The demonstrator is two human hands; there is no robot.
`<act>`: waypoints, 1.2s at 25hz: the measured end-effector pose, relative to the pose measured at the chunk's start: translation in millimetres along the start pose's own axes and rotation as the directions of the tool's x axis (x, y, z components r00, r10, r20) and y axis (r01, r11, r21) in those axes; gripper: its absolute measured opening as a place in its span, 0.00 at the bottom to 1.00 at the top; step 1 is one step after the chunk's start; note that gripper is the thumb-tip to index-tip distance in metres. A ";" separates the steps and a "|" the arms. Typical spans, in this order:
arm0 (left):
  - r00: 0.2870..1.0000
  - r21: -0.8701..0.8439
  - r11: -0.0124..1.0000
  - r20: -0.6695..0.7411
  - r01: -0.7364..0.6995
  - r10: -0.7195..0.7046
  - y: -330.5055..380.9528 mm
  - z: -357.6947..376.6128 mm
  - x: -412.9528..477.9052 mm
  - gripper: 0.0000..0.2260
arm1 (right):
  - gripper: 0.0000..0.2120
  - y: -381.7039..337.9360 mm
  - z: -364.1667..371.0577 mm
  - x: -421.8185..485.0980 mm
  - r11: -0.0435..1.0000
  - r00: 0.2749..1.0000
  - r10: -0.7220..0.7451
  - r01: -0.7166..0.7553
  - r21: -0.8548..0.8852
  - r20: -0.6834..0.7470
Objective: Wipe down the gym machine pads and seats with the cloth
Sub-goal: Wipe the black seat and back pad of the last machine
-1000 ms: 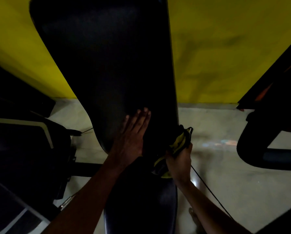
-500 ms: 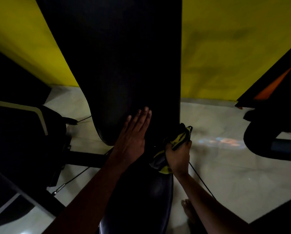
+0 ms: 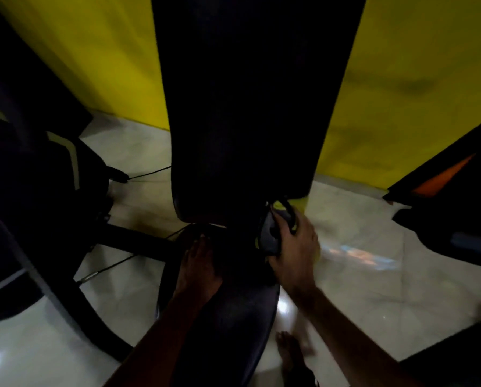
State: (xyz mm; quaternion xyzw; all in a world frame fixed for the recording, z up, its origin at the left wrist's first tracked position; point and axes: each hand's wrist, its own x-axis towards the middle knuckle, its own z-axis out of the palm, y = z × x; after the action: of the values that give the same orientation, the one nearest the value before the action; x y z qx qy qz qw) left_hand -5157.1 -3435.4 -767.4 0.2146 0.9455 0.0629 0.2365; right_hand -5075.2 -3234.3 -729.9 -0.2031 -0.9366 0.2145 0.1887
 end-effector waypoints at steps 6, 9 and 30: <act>0.997 -0.072 0.995 -0.019 0.072 -0.073 3.3 20.7 -11.7 0.37 | 0.43 -13.4 -4.5 82.2 0.814 0.937 -0.292 0.349 -0.465 0.193; 0.998 -0.100 0.993 0.003 0.066 -0.066 -1.3 19.5 -11.0 0.37 | 0.43 -30.6 24.5 92.5 0.645 0.826 -0.430 0.564 -0.516 0.365; 0.994 -0.151 0.983 0.005 0.107 -0.108 -0.6 19.0 -8.4 0.38 | 0.25 -41.6 45.8 120.4 0.018 0.387 -0.552 0.891 -0.454 0.739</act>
State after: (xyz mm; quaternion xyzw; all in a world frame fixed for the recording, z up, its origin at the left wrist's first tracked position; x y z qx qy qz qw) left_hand -5141.7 -3439.2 -780.7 0.1446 0.9486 0.1218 0.2537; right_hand -5209.8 -3227.9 -716.2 0.3005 -0.8867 -0.3508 -0.0227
